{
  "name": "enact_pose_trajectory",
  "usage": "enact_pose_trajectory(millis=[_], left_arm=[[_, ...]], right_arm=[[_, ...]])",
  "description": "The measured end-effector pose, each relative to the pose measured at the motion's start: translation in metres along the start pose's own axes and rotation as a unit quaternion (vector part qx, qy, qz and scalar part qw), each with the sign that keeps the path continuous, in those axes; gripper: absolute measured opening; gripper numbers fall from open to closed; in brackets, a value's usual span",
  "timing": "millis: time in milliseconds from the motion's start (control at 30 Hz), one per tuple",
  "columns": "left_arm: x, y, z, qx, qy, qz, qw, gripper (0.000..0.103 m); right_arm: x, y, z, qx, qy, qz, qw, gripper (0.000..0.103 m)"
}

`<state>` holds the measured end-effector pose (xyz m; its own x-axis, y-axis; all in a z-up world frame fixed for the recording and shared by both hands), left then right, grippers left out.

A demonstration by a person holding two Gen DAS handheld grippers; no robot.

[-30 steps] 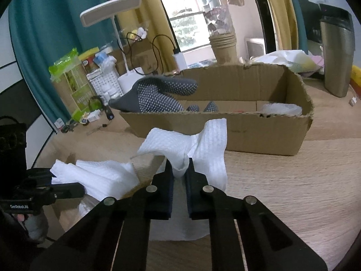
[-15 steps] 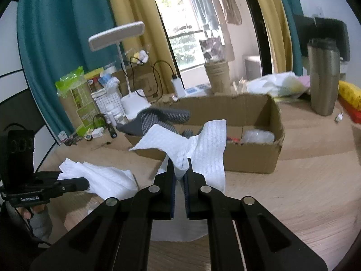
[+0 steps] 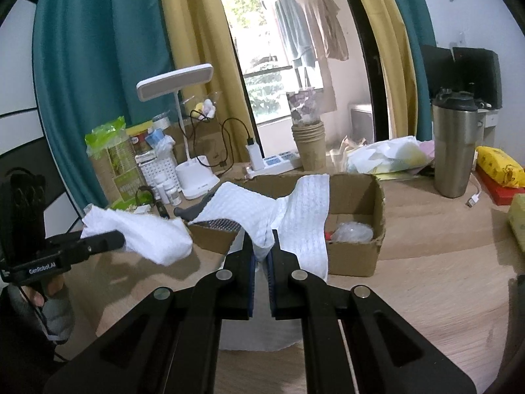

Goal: Organize soft objects
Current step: 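Carry the white cloth into the box with the right tool and release it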

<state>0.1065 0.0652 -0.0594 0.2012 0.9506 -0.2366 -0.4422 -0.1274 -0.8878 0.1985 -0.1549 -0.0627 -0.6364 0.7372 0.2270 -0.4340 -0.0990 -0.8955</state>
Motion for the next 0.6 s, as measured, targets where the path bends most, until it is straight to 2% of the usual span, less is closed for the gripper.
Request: enact_pose_trajectory(millis=[267, 600], left_arm=[[-0.006, -0.019, -0.011, -0.029, -0.006, -0.01, 0.9995, 0.008], [-0.012, -0.034, -0.029, -0.025, 0.001, -0.005, 0.9997, 0.01]], right_arm=[[-0.008, -0.011, 0.01, -0.022, 0.01, 0.001, 1.0, 0.007], [-0.024, -0.025, 0.015, -0.042, 0.027, 0.002, 0.999, 0.007]])
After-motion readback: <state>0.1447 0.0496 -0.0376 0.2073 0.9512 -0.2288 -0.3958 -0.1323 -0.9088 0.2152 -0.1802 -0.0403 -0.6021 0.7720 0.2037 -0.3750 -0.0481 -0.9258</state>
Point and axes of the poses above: each gripper's, at about its wrist camera, not at the fingertips, and z roughly against the way its jaws point, x to its left, y to its underside, the point moved 2 cm from there along -z, roughly the way its jaws point, and after that the axes turned 4 degrees about -x, right-handed, at the moved point
